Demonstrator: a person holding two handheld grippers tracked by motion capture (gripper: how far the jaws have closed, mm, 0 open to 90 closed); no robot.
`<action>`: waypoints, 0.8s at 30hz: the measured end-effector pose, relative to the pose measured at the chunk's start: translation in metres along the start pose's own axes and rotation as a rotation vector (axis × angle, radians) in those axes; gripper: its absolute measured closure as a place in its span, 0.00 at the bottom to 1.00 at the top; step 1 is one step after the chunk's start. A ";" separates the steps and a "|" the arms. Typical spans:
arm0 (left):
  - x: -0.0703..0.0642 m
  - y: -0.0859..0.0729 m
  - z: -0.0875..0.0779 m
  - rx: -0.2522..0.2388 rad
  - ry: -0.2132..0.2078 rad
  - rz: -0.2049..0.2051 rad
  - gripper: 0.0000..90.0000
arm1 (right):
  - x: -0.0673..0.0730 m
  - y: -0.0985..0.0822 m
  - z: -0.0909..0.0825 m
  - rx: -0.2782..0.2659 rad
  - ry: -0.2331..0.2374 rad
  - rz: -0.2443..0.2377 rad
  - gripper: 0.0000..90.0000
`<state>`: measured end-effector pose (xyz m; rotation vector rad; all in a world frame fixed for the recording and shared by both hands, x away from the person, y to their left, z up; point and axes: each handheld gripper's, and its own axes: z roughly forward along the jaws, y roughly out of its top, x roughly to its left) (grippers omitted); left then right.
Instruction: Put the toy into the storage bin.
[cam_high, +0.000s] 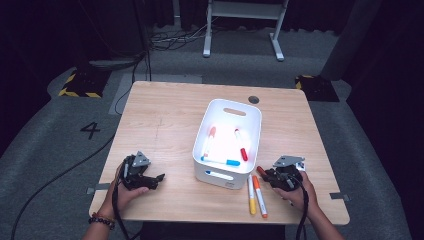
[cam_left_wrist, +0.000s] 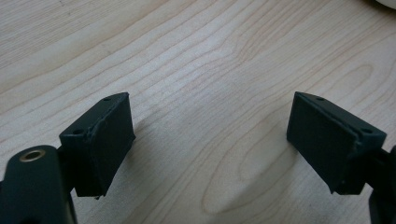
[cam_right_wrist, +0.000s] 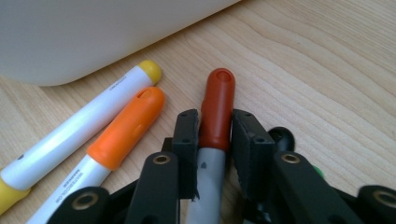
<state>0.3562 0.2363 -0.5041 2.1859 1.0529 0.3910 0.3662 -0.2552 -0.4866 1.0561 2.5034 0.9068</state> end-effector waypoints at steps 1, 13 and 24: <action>0.000 0.000 0.000 0.000 -0.002 0.001 0.17 | 0.000 0.000 0.000 0.002 -0.001 0.007 0.82; 0.000 0.000 0.000 0.000 -0.008 -0.006 0.17 | -0.006 0.001 -0.019 -0.119 0.013 0.011 0.83; 0.000 0.000 0.000 0.001 -0.007 -0.003 0.17 | -0.009 0.013 -0.046 -0.251 0.038 0.005 0.83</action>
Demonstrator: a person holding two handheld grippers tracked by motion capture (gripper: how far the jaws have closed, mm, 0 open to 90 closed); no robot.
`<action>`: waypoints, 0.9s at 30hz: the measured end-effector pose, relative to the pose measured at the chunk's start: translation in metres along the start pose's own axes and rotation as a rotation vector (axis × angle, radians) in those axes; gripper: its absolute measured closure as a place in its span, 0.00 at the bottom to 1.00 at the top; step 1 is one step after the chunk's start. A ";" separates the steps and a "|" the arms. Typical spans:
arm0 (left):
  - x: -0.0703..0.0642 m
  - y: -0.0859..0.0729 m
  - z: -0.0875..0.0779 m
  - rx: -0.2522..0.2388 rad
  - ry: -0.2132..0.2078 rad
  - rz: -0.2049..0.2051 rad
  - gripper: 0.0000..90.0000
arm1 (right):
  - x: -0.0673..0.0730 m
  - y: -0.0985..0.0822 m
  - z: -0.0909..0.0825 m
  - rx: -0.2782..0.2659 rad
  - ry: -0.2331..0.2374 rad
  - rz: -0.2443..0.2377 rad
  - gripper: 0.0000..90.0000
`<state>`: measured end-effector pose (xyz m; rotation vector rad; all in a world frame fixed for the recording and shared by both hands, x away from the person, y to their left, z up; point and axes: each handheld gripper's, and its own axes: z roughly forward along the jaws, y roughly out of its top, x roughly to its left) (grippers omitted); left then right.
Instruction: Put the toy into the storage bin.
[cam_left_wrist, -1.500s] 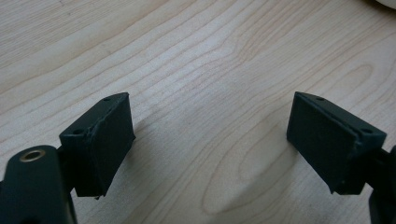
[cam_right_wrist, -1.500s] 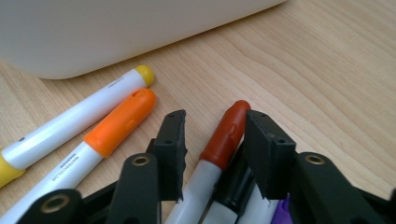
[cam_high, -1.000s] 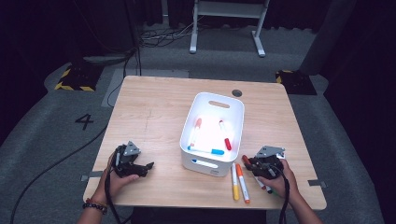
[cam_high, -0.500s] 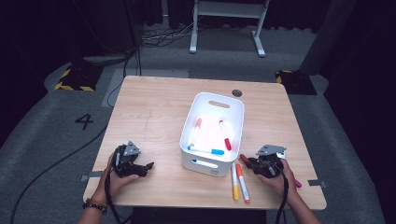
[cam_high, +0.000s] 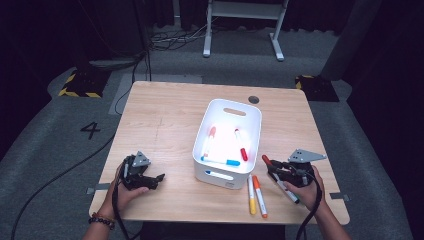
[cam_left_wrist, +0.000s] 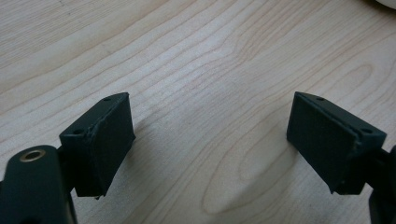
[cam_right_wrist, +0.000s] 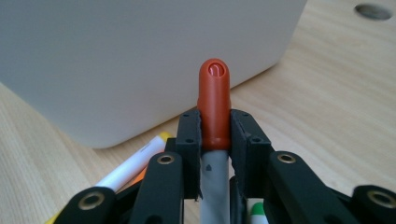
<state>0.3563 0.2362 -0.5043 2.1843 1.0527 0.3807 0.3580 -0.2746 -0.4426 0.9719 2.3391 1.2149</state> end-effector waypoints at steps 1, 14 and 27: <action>0.000 0.000 0.000 -0.001 0.001 -0.003 0.17 | 0.000 0.002 -0.002 -0.006 -0.004 -0.001 0.83; 0.000 0.000 0.000 -0.001 0.008 0.004 0.17 | -0.002 0.029 -0.024 -0.078 -0.034 -0.033 0.83; 0.000 0.000 0.000 0.000 0.004 0.004 0.17 | -0.002 0.072 -0.048 -0.130 -0.022 -0.101 0.83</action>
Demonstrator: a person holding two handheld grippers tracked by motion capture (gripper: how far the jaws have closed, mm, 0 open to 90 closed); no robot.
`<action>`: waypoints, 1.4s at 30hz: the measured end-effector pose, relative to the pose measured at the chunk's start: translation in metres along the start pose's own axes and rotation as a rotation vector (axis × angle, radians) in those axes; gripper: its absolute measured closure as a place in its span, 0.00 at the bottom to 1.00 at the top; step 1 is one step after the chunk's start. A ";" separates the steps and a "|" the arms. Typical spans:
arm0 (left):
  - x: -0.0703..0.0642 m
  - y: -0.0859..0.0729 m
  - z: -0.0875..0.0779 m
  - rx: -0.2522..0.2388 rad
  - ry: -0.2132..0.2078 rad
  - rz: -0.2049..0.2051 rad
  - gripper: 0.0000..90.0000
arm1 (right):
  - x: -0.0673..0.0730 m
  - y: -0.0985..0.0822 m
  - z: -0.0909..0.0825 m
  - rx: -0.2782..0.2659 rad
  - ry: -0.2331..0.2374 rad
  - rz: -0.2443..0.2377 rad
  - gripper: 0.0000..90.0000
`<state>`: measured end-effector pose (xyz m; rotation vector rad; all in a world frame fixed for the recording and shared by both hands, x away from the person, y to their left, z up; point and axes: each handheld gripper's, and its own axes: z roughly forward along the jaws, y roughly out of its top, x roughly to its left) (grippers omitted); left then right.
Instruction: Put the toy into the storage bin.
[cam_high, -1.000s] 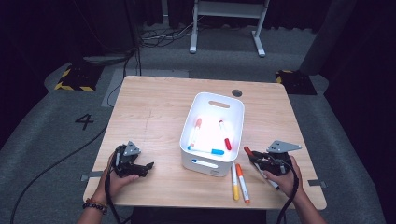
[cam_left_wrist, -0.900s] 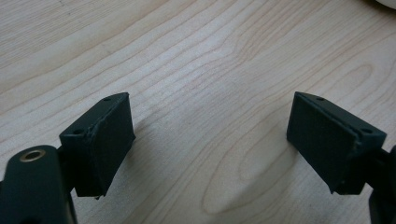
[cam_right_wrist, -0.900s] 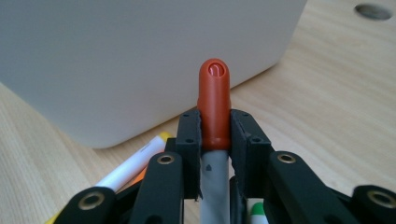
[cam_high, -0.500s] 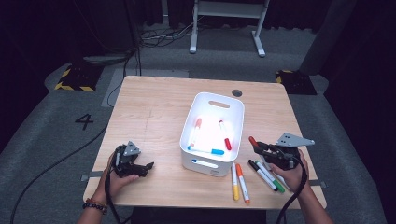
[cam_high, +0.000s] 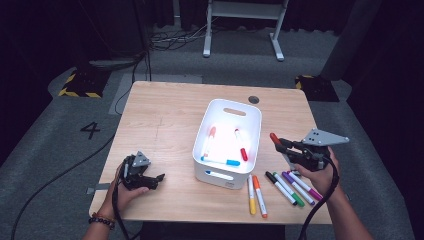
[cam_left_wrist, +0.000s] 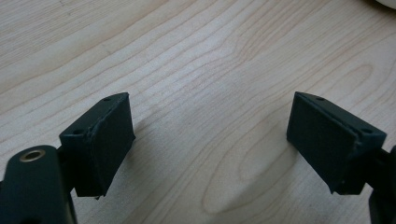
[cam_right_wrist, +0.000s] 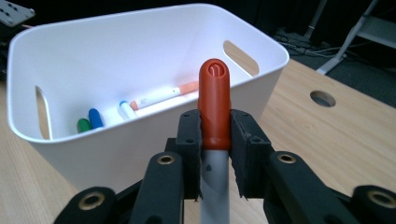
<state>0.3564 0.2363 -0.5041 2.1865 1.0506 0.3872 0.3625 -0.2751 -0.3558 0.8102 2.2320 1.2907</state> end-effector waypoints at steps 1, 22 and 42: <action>0.000 0.000 0.000 0.000 0.000 0.000 0.17 | 0.000 0.003 -0.001 0.001 0.002 -0.006 0.83; 0.000 0.000 0.000 0.000 -0.005 -0.007 0.17 | 0.017 0.057 0.006 0.008 0.067 -0.114 0.83; 0.000 0.000 0.000 0.000 -0.004 -0.006 0.17 | 0.040 0.098 0.037 0.019 0.131 -0.200 0.83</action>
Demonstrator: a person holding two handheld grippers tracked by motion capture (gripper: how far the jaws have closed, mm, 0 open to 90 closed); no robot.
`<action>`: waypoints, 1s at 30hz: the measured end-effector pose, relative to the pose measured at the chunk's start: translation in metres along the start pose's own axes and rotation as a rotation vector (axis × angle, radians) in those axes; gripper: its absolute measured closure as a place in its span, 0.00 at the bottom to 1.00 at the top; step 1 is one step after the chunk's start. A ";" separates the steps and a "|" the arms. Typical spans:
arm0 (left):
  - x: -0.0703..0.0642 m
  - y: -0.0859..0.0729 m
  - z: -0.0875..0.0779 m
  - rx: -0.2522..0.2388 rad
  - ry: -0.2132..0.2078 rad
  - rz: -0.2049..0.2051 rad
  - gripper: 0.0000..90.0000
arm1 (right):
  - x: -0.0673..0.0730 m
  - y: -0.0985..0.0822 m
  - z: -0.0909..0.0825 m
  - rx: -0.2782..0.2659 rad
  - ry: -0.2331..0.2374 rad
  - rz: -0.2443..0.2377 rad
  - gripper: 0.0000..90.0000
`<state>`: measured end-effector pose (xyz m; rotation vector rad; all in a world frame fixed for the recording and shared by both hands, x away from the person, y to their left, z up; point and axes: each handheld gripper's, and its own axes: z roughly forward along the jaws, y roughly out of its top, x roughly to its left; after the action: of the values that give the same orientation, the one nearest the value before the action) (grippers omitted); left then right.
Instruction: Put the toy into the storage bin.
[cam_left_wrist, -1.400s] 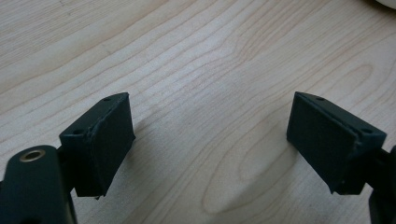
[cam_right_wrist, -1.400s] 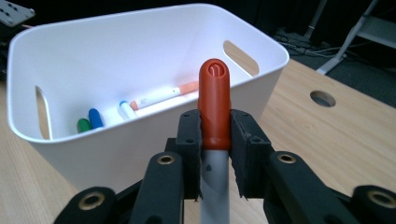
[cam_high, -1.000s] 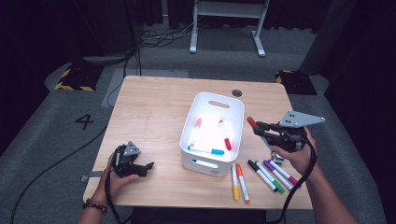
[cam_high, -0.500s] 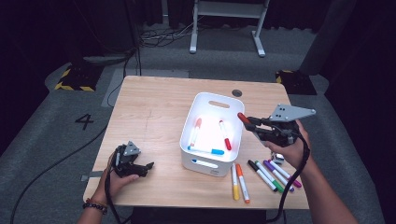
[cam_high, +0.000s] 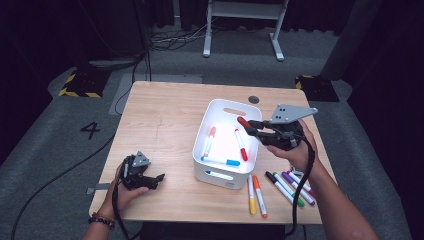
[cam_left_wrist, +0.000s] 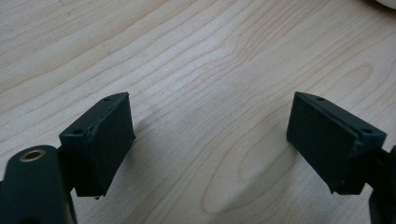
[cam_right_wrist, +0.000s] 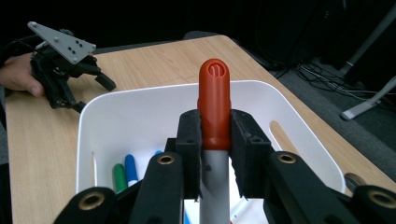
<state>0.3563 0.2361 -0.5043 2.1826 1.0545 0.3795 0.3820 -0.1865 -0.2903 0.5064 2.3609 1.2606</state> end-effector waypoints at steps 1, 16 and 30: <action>0.000 0.000 0.000 0.000 0.000 0.000 0.17 | 0.001 0.002 0.003 0.000 0.006 -0.003 0.83; 0.000 0.000 0.000 0.000 0.005 0.007 0.17 | 0.012 0.015 0.047 0.058 0.067 -0.023 0.83; 0.000 0.000 0.000 -0.001 0.005 0.009 0.17 | 0.021 0.012 0.090 0.210 0.150 -0.057 0.83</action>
<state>0.3561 0.2362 -0.5040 2.1870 1.0477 0.3895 0.4120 -0.1068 -0.3295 0.4170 2.6309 1.0644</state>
